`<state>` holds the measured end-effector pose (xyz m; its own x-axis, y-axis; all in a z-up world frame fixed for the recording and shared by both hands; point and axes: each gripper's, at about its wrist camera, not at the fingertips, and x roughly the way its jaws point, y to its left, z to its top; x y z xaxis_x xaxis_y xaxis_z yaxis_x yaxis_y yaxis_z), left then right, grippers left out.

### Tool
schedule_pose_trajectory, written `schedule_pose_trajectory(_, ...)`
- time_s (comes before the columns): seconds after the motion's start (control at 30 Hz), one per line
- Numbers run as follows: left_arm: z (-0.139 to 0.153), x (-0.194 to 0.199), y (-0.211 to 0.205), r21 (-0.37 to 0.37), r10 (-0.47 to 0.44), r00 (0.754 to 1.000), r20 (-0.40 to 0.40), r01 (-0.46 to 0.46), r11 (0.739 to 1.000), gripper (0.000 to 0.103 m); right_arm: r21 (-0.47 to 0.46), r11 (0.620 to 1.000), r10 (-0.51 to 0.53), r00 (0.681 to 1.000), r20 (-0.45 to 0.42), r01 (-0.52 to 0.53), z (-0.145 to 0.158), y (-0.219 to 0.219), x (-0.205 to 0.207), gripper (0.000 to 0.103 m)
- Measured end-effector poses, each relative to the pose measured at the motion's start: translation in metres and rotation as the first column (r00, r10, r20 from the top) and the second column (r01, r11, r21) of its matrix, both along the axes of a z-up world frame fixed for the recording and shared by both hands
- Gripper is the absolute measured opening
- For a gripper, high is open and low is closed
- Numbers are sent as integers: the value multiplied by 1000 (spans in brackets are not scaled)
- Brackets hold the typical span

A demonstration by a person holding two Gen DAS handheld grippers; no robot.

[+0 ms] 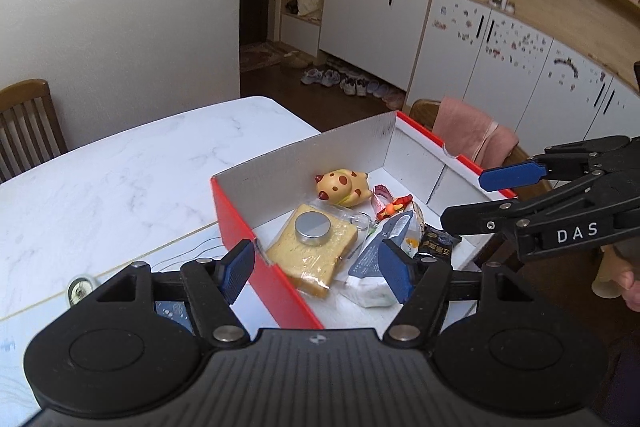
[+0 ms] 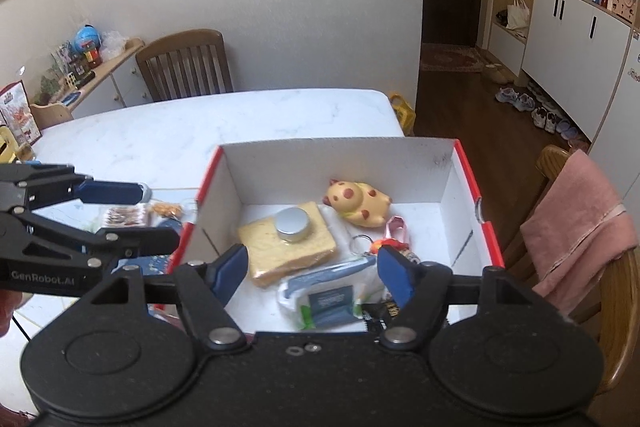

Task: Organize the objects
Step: 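Move both tools back toward the cotton swabs and green tube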

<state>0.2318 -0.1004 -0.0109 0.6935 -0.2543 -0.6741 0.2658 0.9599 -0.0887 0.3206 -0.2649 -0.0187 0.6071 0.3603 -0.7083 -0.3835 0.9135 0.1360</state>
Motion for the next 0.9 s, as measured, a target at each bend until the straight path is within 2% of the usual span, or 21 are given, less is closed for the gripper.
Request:
schedule_pose_trajectory(0.07,3,-8,8,-3,10,1000,16,-10,1000,72,5,1000,-1,1000,12,1,3,7,-4,81)
schedule_pose_trajectory(0.13,7,-16,17,-12,24,999,31,-24,1000,75,8,1000,2,1000,22,-2,6,15,-9,84)
schedule_pose_trajectory(0.47,13,-49,76,-24,119,991,63,-118,993,77,1,998,63,997,40,-64,9,71,-32,102)
schedule_pose_trajectory(0.6,11,-60,102,-36,158,985,65,-156,987,78,5,996,91,995,36,-91,7,95,-39,102)
schedule_pose_trajectory(0.7,8,-66,122,-38,180,982,66,-177,983,83,14,994,104,994,25,-105,5,112,-41,102)
schedule_pose_trajectory(0.9,-2,-73,161,-54,218,975,43,-216,975,83,16,992,125,992,11,-125,2,147,-41,102)
